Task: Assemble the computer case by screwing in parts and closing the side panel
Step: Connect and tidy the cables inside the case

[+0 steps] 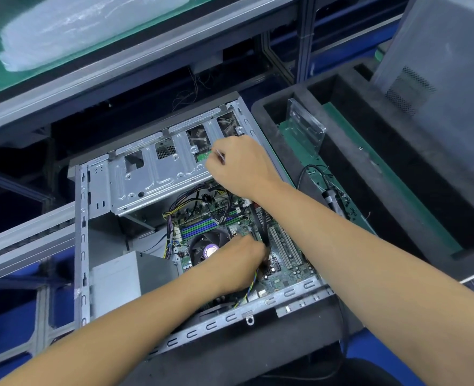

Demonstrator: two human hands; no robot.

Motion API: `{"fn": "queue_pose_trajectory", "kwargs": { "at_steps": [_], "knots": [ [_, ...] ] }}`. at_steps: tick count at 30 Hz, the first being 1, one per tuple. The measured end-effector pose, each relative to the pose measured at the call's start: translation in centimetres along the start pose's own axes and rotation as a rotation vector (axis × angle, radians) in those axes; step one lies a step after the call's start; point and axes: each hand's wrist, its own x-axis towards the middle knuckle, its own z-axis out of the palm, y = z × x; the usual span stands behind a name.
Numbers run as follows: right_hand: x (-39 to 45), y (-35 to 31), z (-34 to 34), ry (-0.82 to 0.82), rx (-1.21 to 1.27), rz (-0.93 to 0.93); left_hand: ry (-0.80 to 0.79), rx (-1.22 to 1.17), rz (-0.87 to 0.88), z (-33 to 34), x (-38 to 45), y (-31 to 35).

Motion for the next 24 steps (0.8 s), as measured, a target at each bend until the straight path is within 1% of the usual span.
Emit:
{"fn": "queue_pose_trajectory", "kwargs": {
  "at_steps": [3,9,19,24],
  "knots": [
    [0.02,-0.02,-0.03,0.002,-0.005,-0.005,-0.030,0.087,0.053,0.07,0.08,0.26],
    [0.00,-0.01,-0.02,0.004,-0.003,-0.004,0.008,0.275,0.090,0.64,-0.05,0.52],
    [0.05,0.09,0.01,0.007,0.012,-0.007,0.025,0.280,0.111,1.00,-0.04,0.47],
    [0.07,0.26,0.12,0.008,0.020,-0.007,-0.006,0.288,0.108,0.90,0.34,0.65]
  ]
}}
